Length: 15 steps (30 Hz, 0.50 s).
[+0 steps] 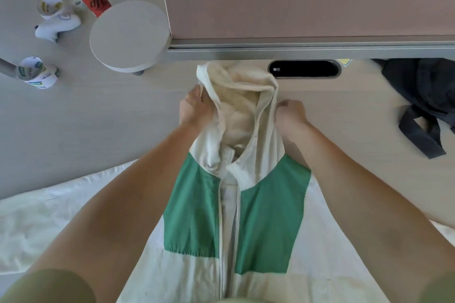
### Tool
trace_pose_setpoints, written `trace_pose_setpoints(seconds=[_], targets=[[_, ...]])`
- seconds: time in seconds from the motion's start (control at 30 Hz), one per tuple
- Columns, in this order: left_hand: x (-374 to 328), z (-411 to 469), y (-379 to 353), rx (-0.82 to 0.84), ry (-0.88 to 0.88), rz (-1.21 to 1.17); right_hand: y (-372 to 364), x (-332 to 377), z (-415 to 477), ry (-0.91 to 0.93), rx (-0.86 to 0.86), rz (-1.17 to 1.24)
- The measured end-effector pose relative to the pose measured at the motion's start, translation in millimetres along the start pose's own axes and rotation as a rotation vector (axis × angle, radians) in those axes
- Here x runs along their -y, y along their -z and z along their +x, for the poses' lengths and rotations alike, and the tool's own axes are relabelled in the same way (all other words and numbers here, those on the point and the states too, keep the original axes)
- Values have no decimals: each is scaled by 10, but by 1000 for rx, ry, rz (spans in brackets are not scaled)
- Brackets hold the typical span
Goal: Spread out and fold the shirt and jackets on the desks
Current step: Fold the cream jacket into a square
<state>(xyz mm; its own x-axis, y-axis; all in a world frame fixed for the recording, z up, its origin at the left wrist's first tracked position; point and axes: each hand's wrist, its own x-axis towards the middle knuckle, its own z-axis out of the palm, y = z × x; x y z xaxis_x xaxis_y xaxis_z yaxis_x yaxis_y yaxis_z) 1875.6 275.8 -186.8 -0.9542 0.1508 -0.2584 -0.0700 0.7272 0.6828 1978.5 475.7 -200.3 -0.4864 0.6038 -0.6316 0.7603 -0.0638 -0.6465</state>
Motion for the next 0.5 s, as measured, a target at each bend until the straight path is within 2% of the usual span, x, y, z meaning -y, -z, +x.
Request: trace_pose_setpoints(seconds=[0.07,0.13,0.2,0.3,0.37,0.43,0.5], targets=[[-159,113,-28,-34,4,-44,20,132,142,61,-119,100],[-245,253,-24,1,28,-72,96,253,255,112,-177,133],[-229,321,10,62,75,-90,162,271,312,92,-134,108],[-23,222,32,196,85,-42,134,118,197,-2,52,44],[59,107,52,197,75,-72,106,46,104,-16,130,67],[35,47,96,185,49,-92,109,57,90,29,92,96],[-42,26,162,181,16,-75,134,133,99,125,-10,28]])
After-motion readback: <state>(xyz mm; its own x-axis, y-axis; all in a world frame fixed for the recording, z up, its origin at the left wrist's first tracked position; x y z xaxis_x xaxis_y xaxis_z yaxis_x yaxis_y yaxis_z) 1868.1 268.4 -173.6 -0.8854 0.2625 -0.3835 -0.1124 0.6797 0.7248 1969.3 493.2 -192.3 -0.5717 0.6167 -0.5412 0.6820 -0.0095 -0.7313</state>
